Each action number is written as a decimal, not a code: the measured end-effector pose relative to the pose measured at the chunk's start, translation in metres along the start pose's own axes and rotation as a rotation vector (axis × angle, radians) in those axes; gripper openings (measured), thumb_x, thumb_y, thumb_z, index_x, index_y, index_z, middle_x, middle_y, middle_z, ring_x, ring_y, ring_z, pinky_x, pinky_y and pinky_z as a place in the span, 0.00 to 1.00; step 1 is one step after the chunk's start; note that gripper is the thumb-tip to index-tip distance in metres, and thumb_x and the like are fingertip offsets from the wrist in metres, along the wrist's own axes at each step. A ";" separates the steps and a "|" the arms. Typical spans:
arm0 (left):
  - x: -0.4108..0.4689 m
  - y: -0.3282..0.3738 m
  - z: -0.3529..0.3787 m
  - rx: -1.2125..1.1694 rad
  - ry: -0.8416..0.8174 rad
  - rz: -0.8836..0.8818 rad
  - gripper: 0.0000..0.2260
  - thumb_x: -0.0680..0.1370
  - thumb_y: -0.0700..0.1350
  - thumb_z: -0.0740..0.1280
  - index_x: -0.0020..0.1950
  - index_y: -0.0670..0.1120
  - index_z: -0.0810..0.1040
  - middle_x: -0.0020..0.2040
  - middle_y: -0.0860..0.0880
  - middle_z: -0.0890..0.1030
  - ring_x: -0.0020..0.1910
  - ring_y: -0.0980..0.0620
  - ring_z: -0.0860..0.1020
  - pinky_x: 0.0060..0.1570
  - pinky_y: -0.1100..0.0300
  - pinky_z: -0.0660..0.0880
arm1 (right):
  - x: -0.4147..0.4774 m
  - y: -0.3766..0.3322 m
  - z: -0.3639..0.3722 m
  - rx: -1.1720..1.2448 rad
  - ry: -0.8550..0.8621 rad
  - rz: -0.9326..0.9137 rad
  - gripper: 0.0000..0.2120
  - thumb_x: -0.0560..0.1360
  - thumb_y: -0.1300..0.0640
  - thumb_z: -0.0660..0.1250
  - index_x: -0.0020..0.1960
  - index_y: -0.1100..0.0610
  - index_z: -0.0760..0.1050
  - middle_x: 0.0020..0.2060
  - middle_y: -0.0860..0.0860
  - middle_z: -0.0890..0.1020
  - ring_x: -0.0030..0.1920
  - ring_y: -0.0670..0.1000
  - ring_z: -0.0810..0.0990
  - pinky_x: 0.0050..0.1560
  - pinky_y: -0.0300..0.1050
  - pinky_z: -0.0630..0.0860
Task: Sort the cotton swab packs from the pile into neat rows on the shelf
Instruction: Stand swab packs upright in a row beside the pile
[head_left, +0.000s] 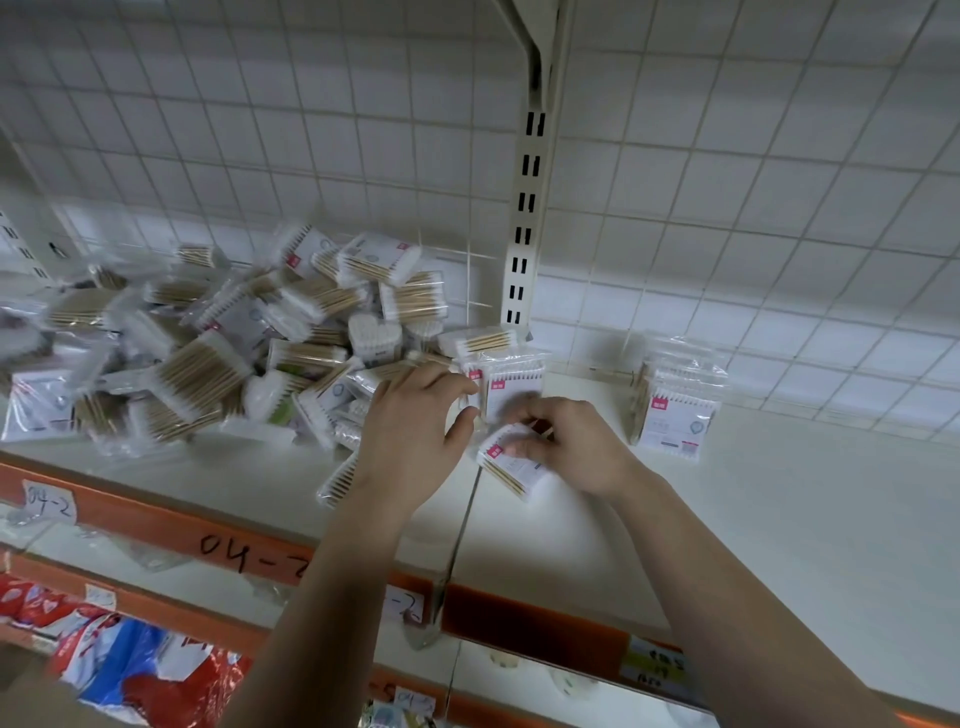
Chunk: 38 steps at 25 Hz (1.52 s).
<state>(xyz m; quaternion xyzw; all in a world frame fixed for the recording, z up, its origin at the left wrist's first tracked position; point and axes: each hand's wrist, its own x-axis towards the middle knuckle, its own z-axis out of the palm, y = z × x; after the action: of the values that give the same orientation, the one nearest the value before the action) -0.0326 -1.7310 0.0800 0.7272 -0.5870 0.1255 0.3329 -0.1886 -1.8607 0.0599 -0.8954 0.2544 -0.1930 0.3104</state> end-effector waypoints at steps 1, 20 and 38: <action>0.000 -0.001 0.000 0.001 -0.003 -0.002 0.09 0.72 0.48 0.65 0.49 0.50 0.81 0.49 0.52 0.80 0.49 0.47 0.78 0.50 0.48 0.75 | 0.000 0.000 0.001 0.000 -0.012 0.008 0.13 0.69 0.53 0.74 0.53 0.52 0.79 0.45 0.46 0.82 0.43 0.45 0.78 0.46 0.34 0.72; 0.018 0.011 0.013 -0.046 -0.011 0.048 0.07 0.72 0.42 0.70 0.50 0.45 0.81 0.47 0.48 0.79 0.48 0.44 0.77 0.48 0.48 0.76 | -0.016 -0.009 -0.019 0.319 0.184 0.160 0.15 0.64 0.59 0.79 0.41 0.54 0.73 0.27 0.43 0.70 0.28 0.47 0.67 0.29 0.40 0.70; 0.058 0.025 0.044 0.041 -0.131 0.035 0.12 0.74 0.45 0.70 0.55 0.43 0.81 0.53 0.45 0.79 0.54 0.42 0.73 0.56 0.52 0.70 | -0.049 0.015 -0.058 0.244 0.191 0.223 0.13 0.68 0.59 0.76 0.50 0.47 0.80 0.49 0.49 0.80 0.44 0.42 0.77 0.44 0.29 0.70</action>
<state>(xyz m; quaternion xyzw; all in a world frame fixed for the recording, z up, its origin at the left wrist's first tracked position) -0.0490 -1.8057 0.0883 0.7302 -0.6174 0.0956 0.2766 -0.2620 -1.8694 0.0838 -0.7950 0.3551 -0.2707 0.4106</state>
